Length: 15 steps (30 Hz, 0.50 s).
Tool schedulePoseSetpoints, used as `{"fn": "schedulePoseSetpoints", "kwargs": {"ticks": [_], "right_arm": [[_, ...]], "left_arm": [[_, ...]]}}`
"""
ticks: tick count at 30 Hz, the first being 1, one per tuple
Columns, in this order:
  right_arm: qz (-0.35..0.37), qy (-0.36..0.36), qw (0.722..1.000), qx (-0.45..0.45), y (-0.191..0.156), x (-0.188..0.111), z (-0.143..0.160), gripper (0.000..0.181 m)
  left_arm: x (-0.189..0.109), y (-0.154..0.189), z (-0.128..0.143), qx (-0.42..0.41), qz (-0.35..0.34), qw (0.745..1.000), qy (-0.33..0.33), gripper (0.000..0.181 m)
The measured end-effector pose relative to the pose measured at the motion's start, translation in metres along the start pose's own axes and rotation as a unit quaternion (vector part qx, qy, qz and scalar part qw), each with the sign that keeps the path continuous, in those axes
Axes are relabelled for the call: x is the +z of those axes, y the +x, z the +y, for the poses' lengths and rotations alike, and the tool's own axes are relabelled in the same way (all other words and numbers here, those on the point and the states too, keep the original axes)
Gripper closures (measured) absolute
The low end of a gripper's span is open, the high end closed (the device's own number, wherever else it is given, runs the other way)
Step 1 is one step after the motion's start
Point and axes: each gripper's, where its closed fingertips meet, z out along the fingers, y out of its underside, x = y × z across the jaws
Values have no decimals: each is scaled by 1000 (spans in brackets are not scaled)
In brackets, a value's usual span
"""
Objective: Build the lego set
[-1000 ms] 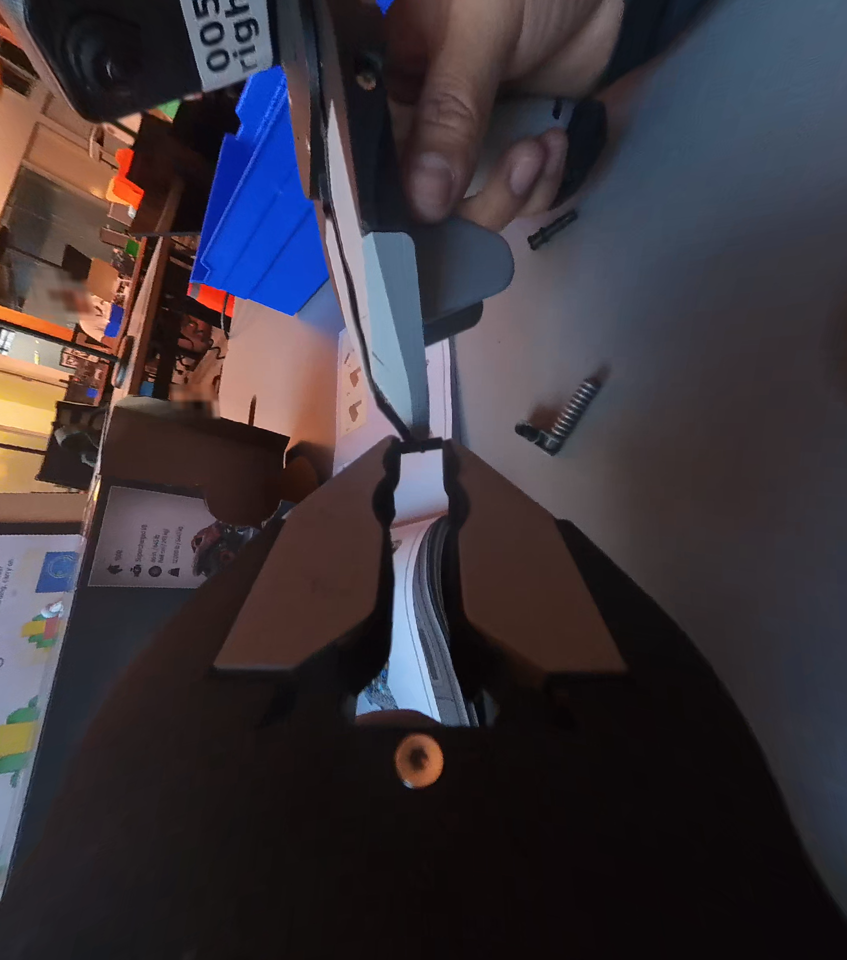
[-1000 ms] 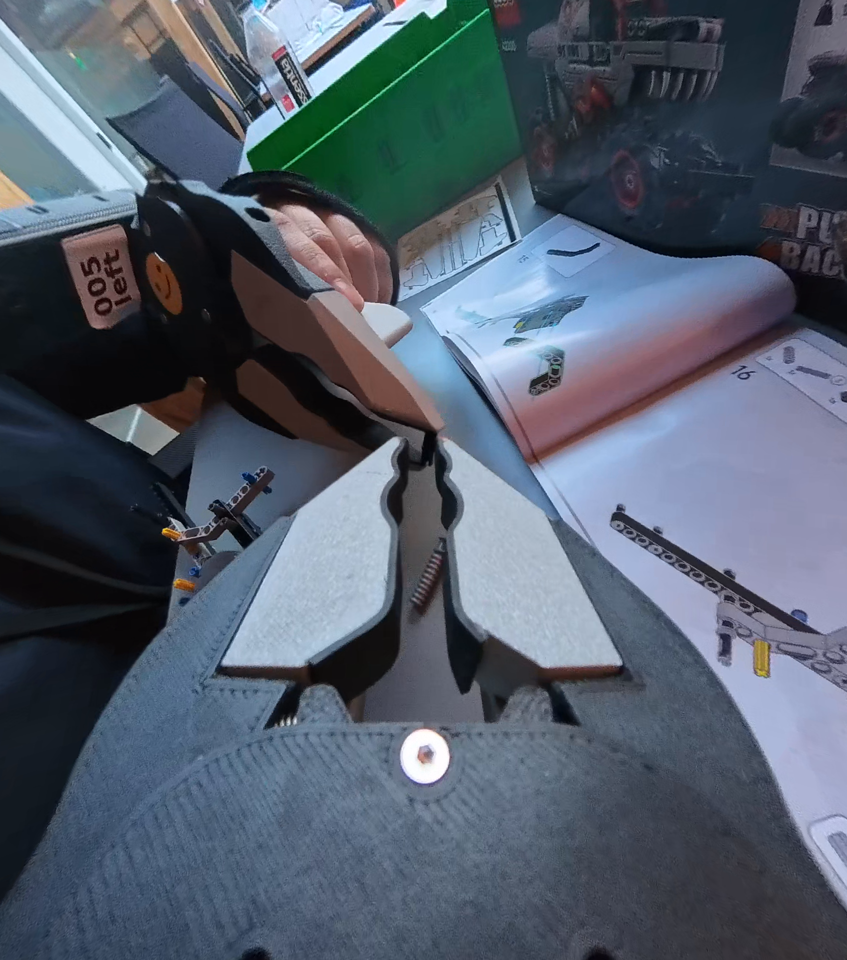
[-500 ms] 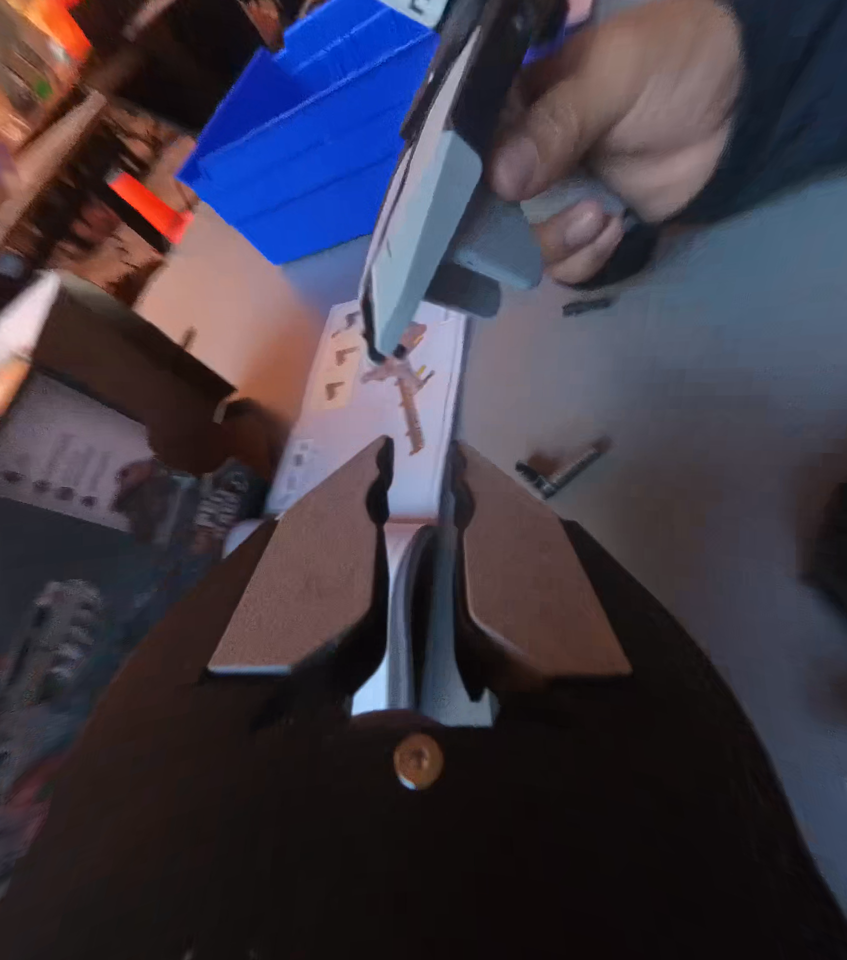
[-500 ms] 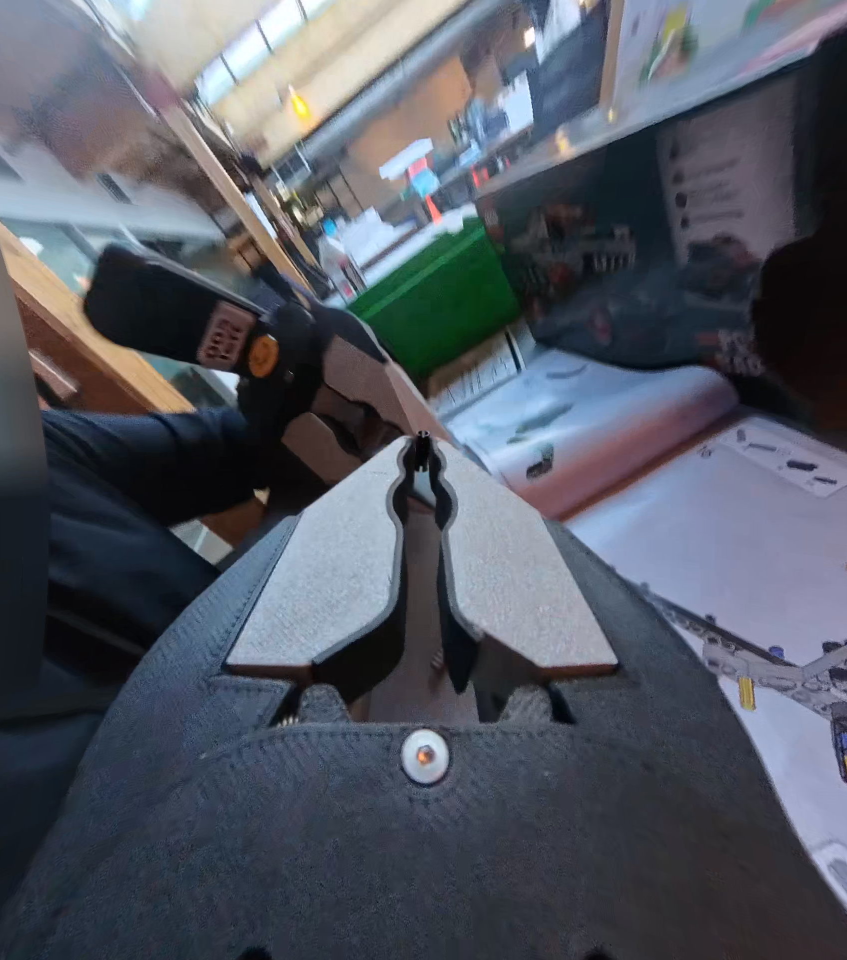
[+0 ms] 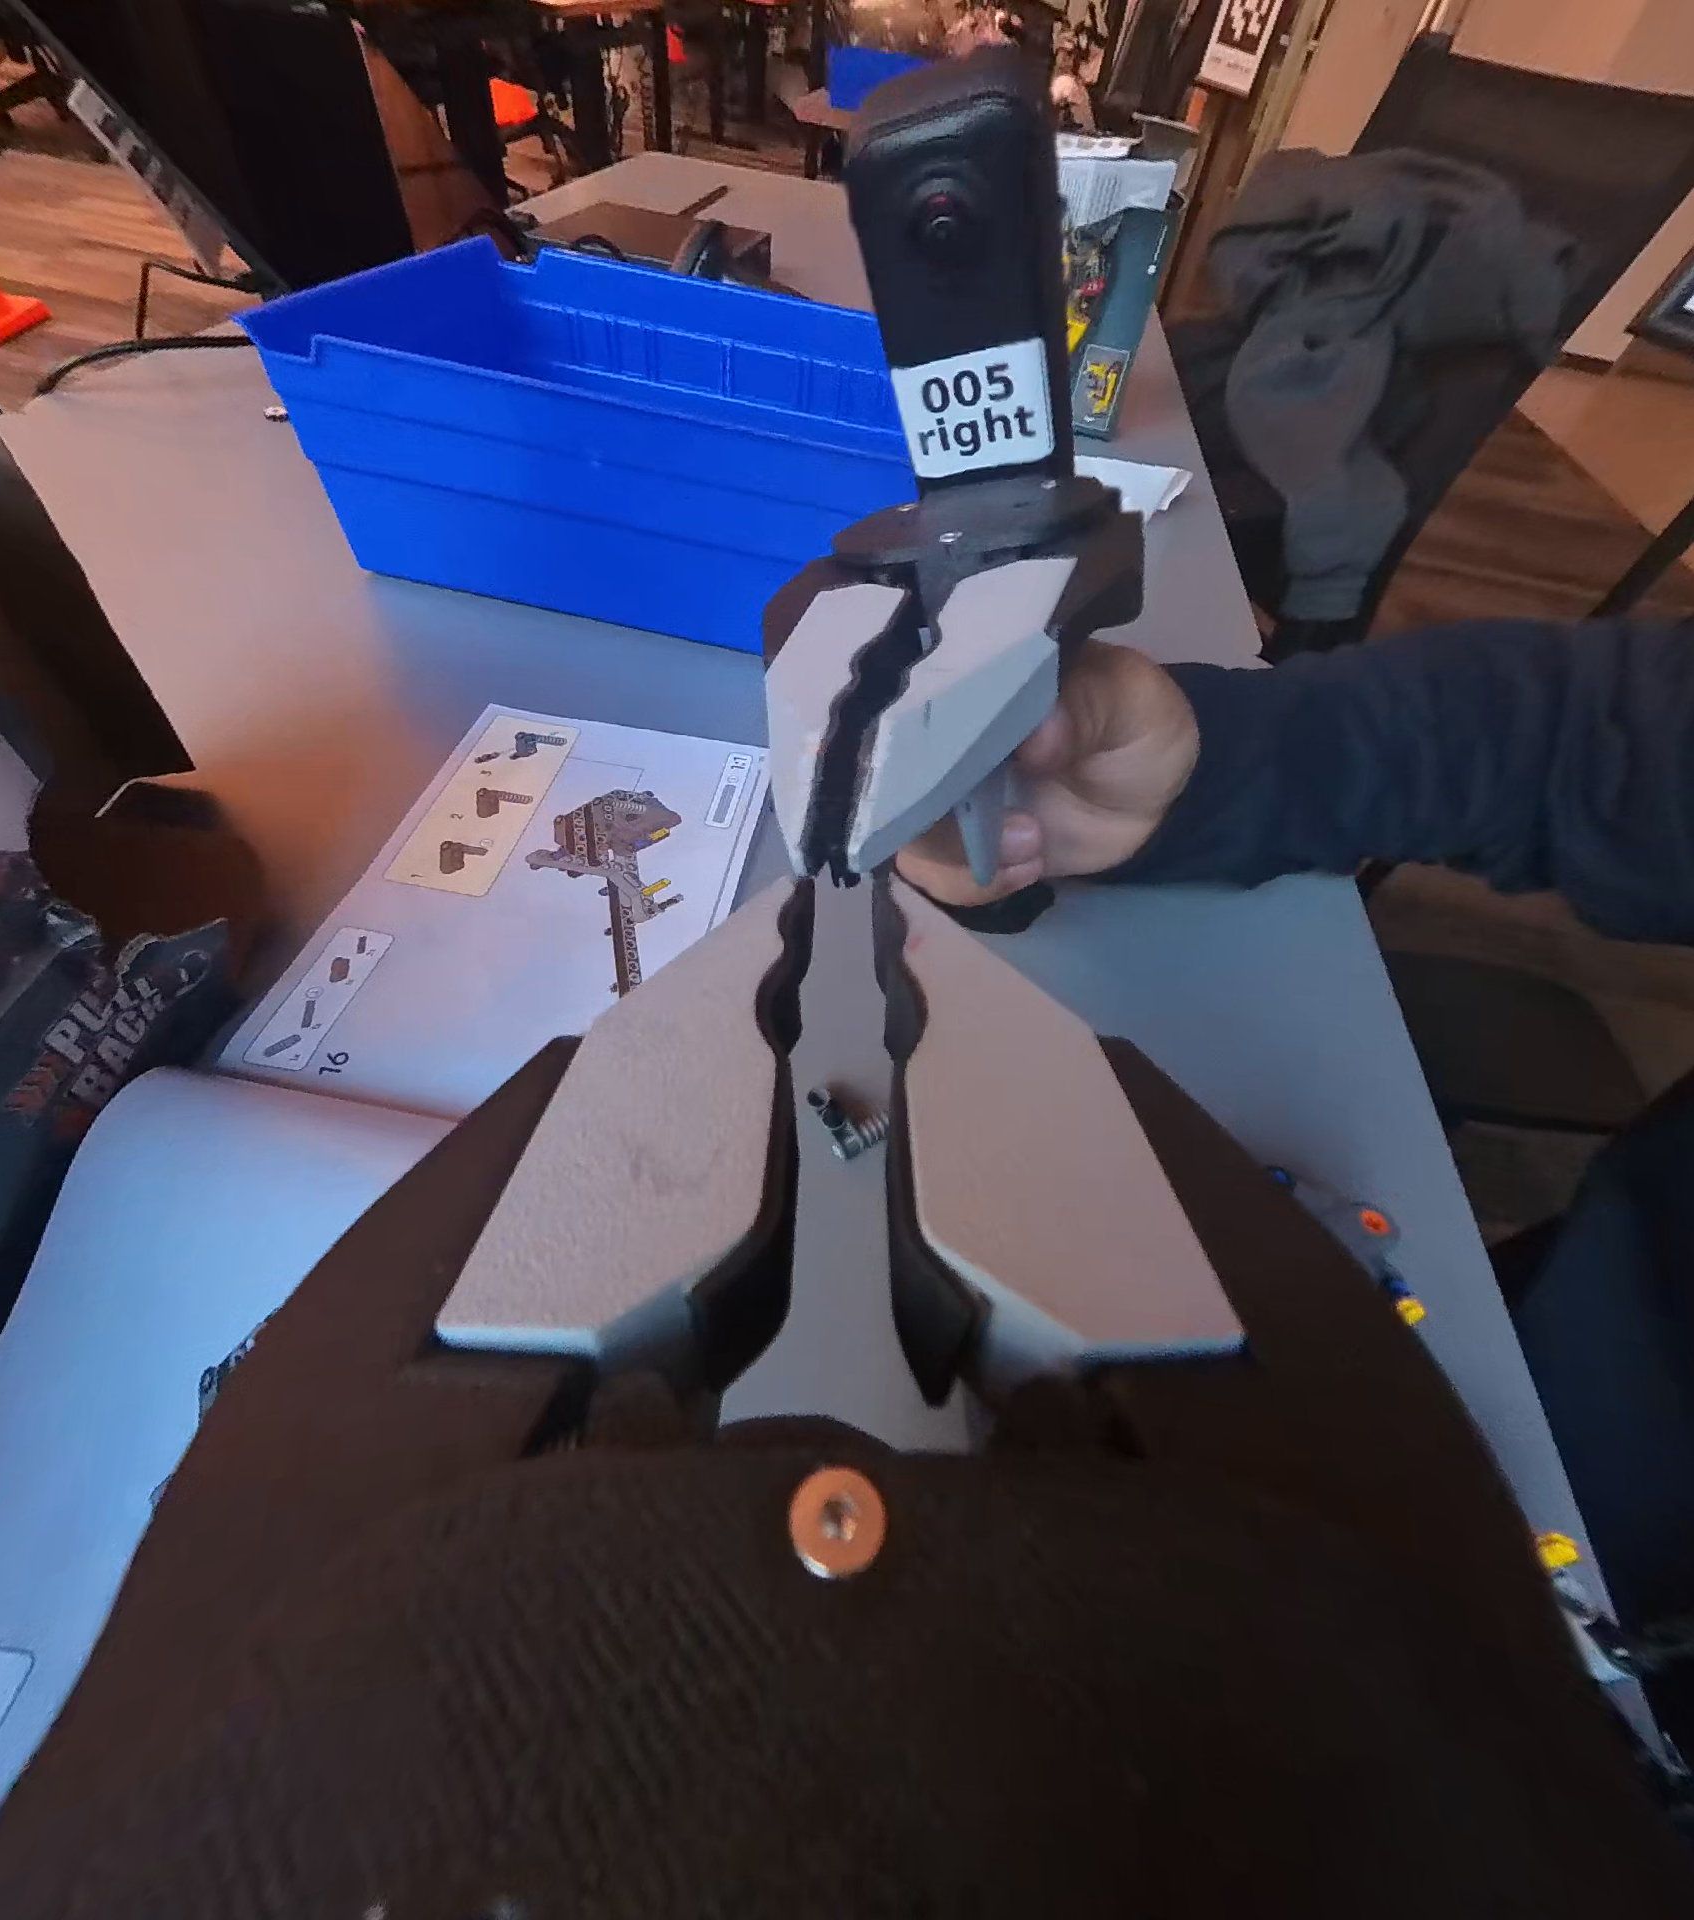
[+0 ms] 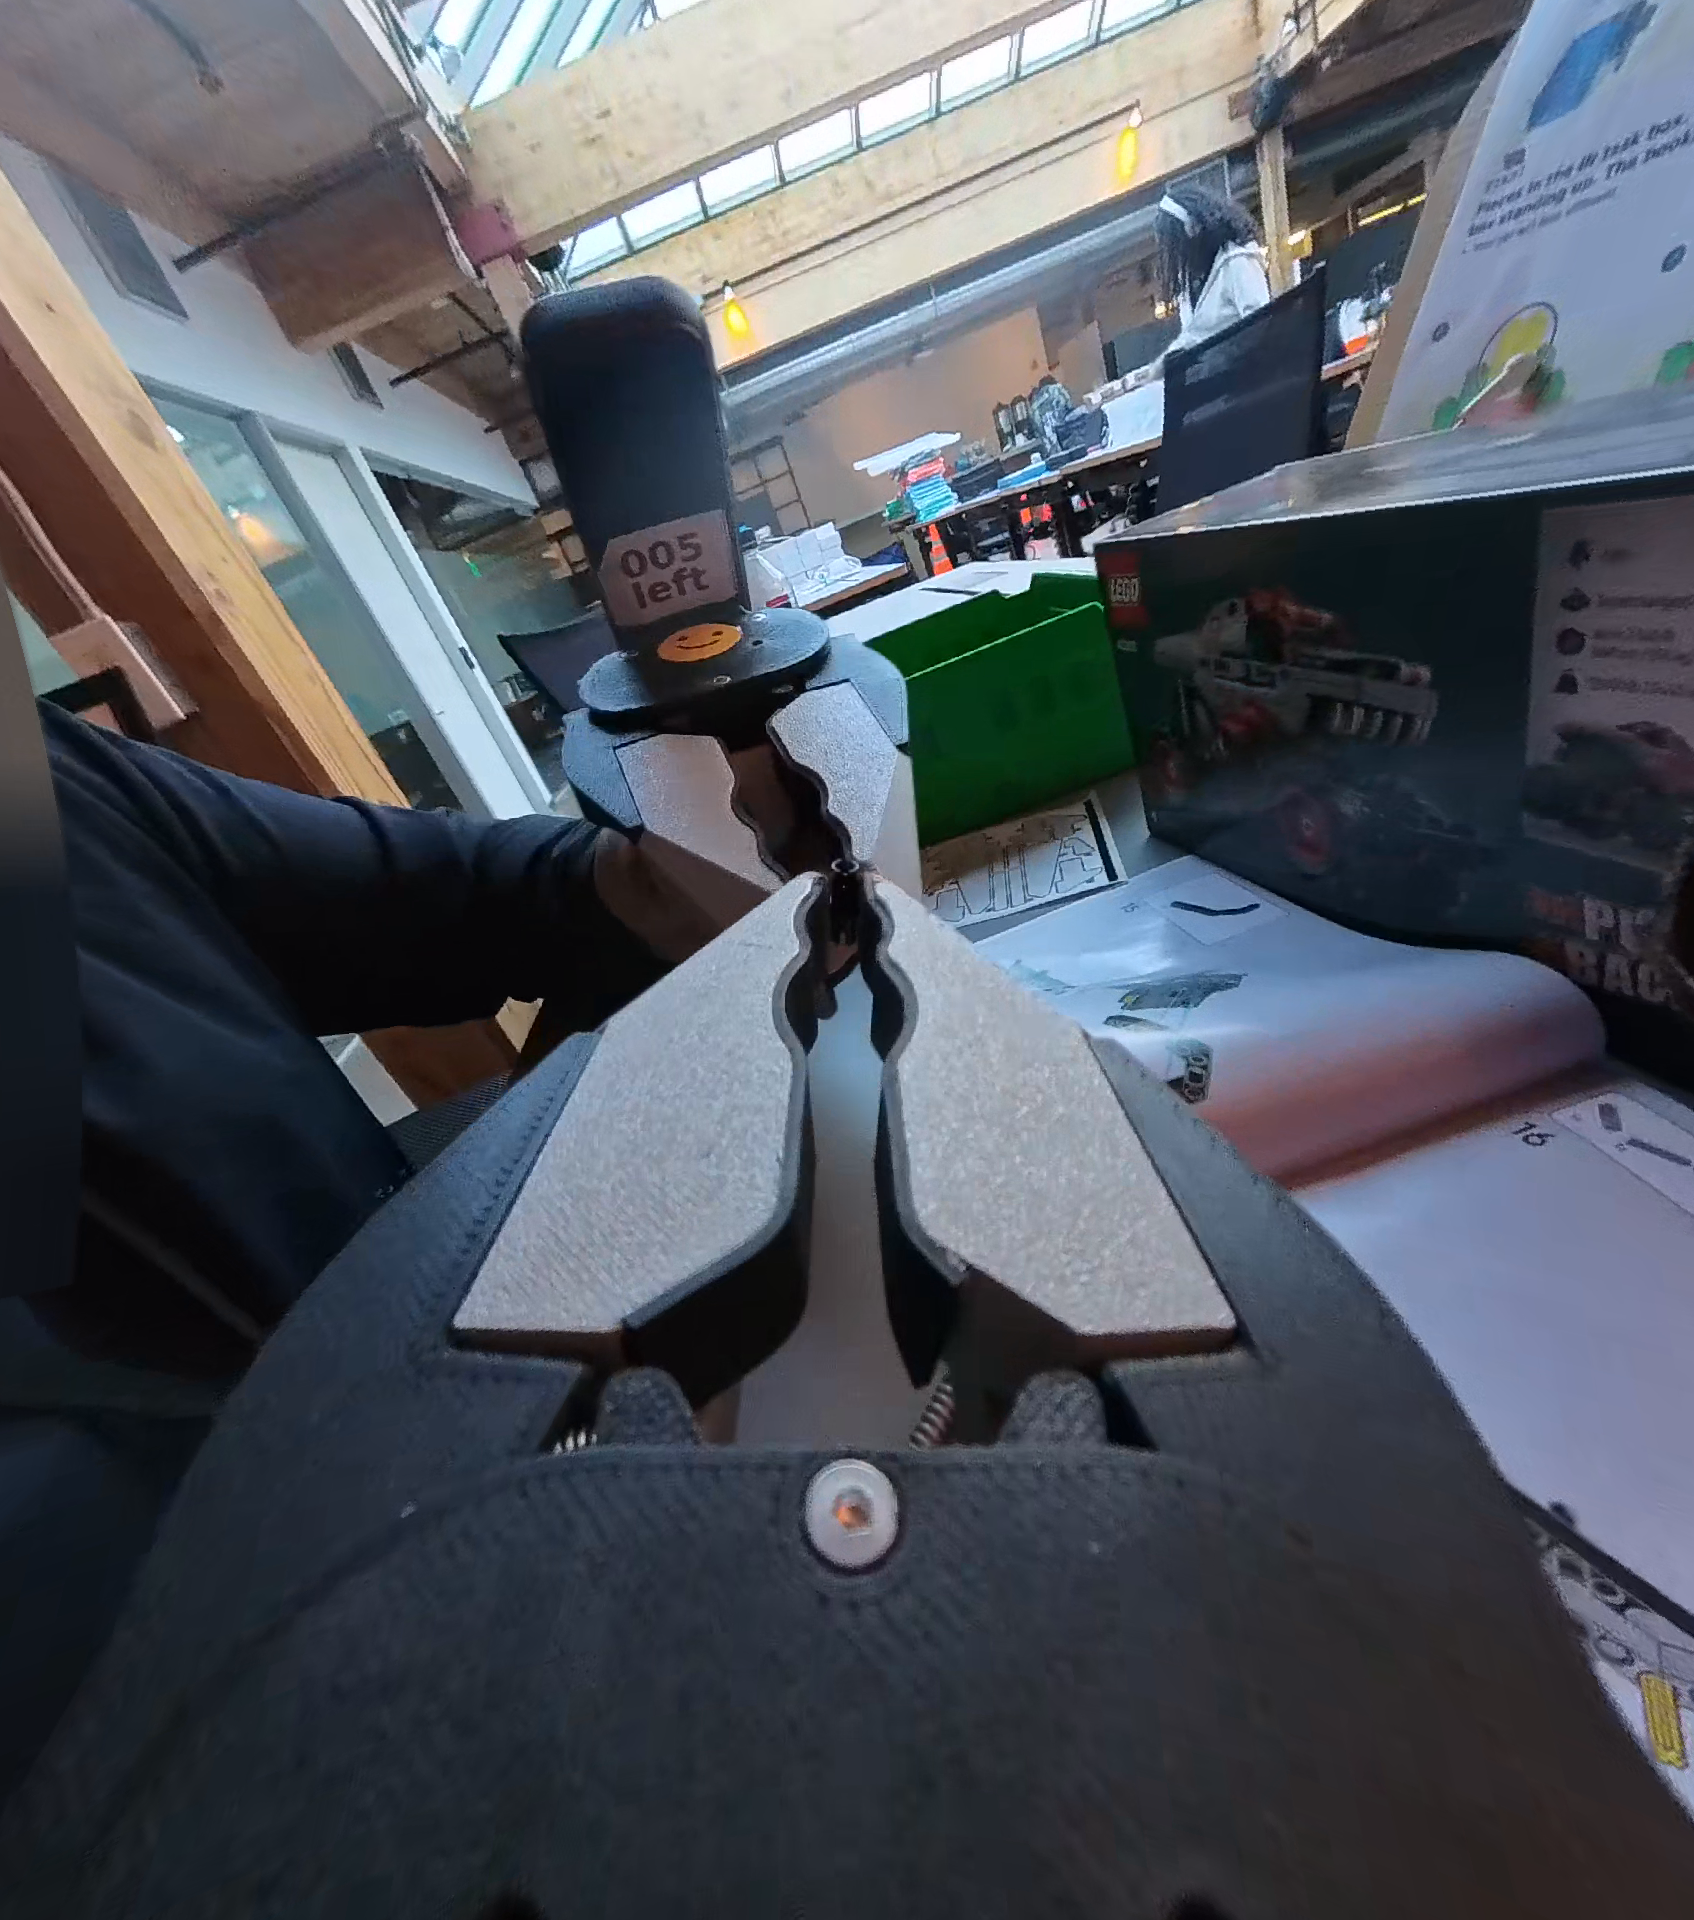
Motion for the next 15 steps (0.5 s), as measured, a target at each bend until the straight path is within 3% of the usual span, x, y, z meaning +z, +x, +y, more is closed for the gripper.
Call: {"fn": "schedulePoseSetpoints", "kwargs": {"ticks": [11,15], "right_arm": [[21,1,997,-77,-5,-1,-4,180],[28,-3,997,-75,-2,-1,-3,179]], "left_arm": [[-6,6,-10,-80,55,995,38,179],[-6,3,-8,-70,51,996,37,179]]}}
